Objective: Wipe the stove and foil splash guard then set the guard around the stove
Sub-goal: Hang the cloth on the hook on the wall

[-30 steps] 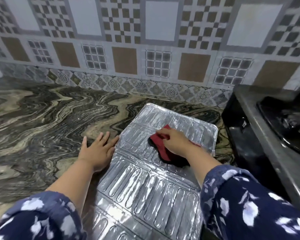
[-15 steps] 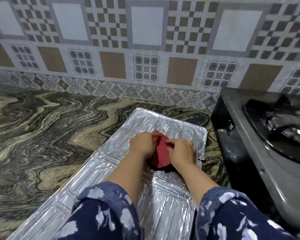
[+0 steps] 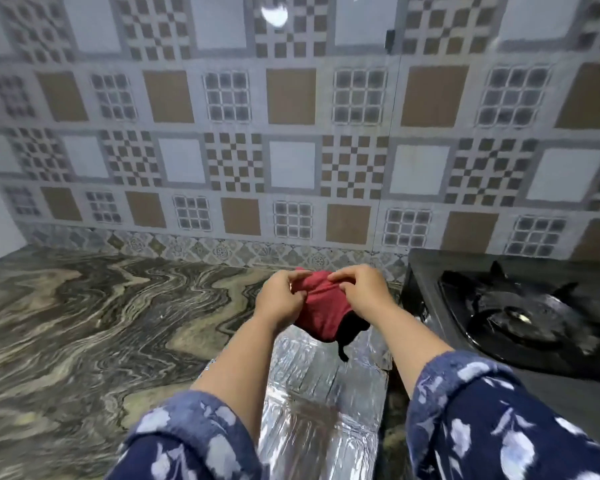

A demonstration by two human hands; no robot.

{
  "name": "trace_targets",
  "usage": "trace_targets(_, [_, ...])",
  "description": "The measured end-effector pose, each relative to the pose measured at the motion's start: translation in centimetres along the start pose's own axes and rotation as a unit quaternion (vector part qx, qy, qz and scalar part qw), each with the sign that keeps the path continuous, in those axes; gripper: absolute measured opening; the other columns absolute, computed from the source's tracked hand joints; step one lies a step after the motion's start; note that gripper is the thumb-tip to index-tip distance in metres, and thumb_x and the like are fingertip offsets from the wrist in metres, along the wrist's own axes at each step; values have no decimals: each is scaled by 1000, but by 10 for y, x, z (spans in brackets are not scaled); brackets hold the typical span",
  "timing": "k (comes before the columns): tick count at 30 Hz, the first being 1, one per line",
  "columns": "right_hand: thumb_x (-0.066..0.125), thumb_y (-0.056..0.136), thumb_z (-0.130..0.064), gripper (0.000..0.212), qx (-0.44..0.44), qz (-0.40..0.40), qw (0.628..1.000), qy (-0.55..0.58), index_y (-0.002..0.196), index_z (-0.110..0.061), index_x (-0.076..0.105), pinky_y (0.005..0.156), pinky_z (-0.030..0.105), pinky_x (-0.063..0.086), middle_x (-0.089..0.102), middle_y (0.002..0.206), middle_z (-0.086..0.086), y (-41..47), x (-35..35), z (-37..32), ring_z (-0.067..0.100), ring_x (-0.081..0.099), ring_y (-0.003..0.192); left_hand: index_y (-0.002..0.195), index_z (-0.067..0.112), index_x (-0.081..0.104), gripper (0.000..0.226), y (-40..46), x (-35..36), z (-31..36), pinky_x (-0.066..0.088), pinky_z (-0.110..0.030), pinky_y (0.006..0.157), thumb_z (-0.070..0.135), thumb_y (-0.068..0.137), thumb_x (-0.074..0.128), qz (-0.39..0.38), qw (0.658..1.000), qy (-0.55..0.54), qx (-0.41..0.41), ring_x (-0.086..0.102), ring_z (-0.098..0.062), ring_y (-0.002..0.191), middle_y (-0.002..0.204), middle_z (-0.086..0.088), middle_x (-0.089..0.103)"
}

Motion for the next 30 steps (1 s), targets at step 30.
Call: trace_targets(30, [55,92,-5,30,-236,345,906,-68,108,-22,73,94,22,40,67,120,6,276,-296,-162,24,60,112,149,17,25,80,273,-81,303,43,-33,104,6,80,66,202,937,92,271,50,-24,121,145,-4,27])
Point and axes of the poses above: each hand's wrist, its own y-axis towards the middle knuckle, its own x-axis out of the palm, z = x × y, the point moved 6 cm from there along y, towards the middle knuckle
